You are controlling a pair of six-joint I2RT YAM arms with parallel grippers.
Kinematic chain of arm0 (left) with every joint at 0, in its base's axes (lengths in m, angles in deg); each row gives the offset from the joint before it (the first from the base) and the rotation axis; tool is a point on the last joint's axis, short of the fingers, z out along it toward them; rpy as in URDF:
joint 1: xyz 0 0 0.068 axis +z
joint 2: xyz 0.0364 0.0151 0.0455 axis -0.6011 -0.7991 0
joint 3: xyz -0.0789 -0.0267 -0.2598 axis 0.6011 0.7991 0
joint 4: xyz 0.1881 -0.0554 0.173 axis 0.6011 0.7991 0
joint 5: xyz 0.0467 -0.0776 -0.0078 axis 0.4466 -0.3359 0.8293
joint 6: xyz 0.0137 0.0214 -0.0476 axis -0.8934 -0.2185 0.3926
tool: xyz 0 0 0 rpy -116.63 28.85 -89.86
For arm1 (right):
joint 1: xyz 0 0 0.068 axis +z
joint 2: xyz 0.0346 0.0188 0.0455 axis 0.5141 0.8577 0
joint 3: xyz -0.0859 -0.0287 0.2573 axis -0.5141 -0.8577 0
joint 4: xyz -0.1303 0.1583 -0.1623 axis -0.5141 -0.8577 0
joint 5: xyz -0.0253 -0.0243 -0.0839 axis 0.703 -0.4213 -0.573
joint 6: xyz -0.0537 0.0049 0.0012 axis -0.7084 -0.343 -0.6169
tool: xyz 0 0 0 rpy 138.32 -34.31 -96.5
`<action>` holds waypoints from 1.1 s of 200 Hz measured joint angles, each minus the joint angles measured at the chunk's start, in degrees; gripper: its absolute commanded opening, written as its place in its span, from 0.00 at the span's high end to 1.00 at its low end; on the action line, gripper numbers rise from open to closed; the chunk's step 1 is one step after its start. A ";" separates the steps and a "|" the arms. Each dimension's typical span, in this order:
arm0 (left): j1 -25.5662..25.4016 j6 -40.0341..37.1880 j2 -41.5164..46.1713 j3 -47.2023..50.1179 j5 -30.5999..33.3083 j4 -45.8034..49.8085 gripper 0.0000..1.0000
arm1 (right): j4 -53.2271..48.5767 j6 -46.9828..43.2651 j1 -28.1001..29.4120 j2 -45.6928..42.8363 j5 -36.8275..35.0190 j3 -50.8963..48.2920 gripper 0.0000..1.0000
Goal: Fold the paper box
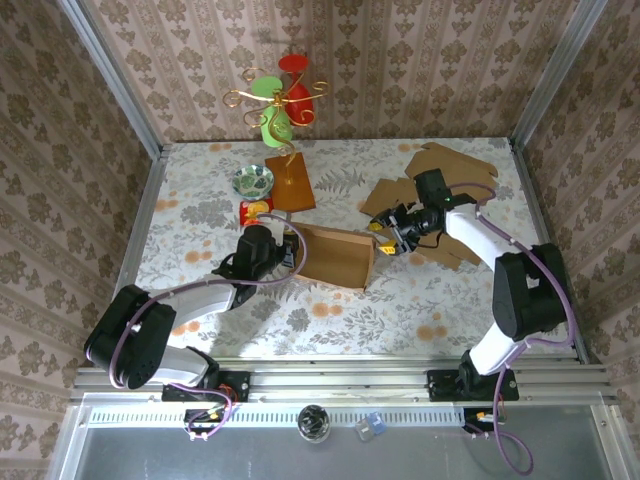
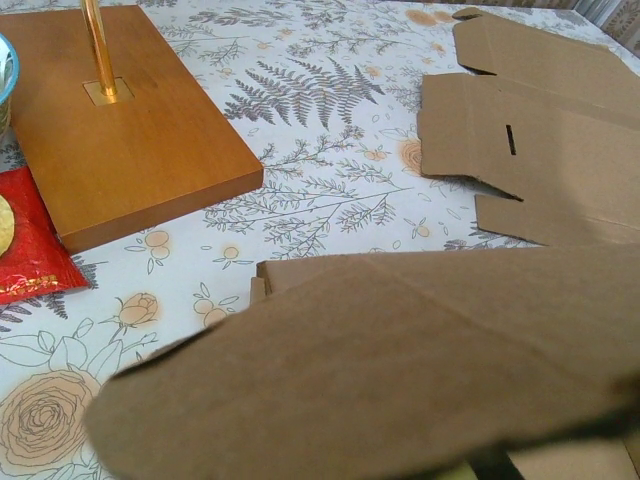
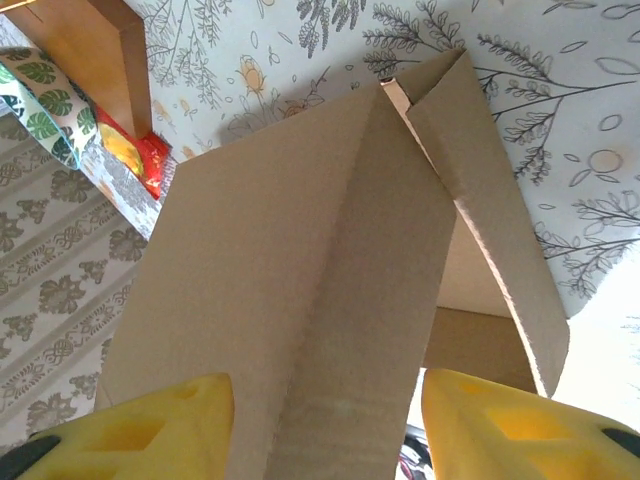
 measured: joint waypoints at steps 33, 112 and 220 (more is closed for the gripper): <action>0.00 0.00 0.00 0.00 0.00 0.02 1.00 | 2.56 1.66 1.38 0.59 0.50 -0.11 0.50; -0.02 0.00 0.00 0.00 -0.04 0.15 1.00 | 5.79 3.08 2.51 1.11 0.48 -1.66 0.57; -0.07 2.51 2.14 0.15 -1.40 3.43 0.82 | 3.69 -2.19 2.95 1.11 -0.74 -1.68 0.61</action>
